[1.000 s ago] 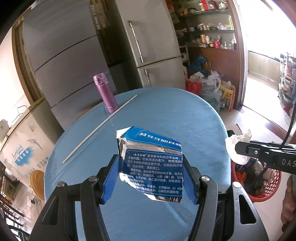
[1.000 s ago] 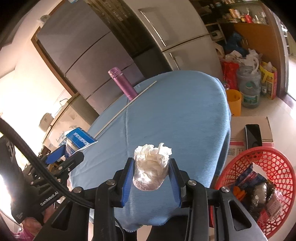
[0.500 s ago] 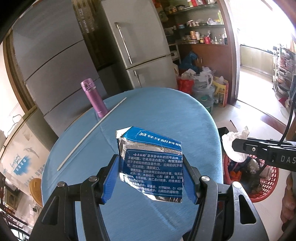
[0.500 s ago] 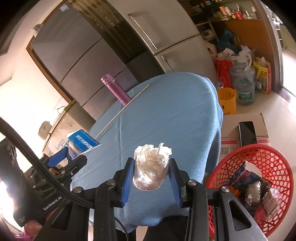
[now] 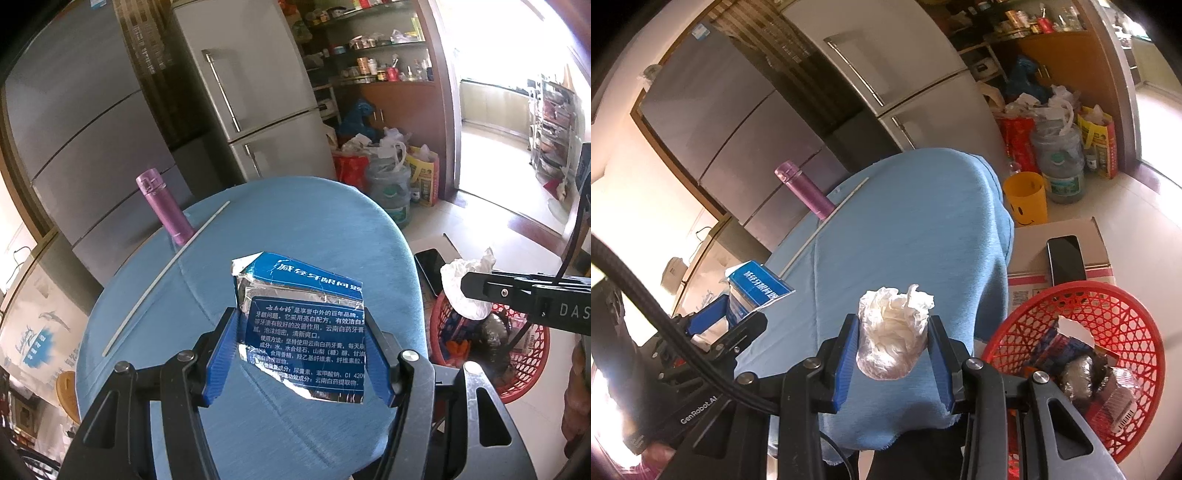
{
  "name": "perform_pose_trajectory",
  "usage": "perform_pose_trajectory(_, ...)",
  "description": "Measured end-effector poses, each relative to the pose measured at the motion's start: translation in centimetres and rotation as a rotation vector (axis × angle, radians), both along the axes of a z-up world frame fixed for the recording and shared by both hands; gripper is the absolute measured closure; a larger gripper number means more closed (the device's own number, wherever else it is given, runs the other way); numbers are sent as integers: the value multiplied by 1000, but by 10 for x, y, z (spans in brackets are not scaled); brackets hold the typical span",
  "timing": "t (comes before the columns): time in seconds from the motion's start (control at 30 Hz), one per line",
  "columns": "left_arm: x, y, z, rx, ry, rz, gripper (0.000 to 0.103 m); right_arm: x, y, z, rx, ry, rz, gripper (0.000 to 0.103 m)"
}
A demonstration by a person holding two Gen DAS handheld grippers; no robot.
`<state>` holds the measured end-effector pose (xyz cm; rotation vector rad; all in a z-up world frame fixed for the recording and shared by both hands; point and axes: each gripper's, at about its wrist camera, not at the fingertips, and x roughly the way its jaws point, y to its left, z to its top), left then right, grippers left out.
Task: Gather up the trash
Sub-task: 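Carry the tissue in the right gripper while the left carries the toothpaste box over the basket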
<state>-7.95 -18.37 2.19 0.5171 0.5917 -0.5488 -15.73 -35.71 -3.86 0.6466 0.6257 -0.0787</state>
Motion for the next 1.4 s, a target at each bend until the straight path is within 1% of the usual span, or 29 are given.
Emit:
perform_pose_trajectory(0.4, -1, -17, -1, 11, 5, -42, 39, -10, -13, 0, 0, 7, -46, 63)
perform_pose_trajectory(0.9, -7, -43, -4, 24, 26, -115, 39, -29, -36, -3, 3, 39, -125, 63)
perform_pose_trajectory(1.4, -18, -67, -11, 35, 55, -186, 39, -49, -56, -5, 9, 52, -188, 63)
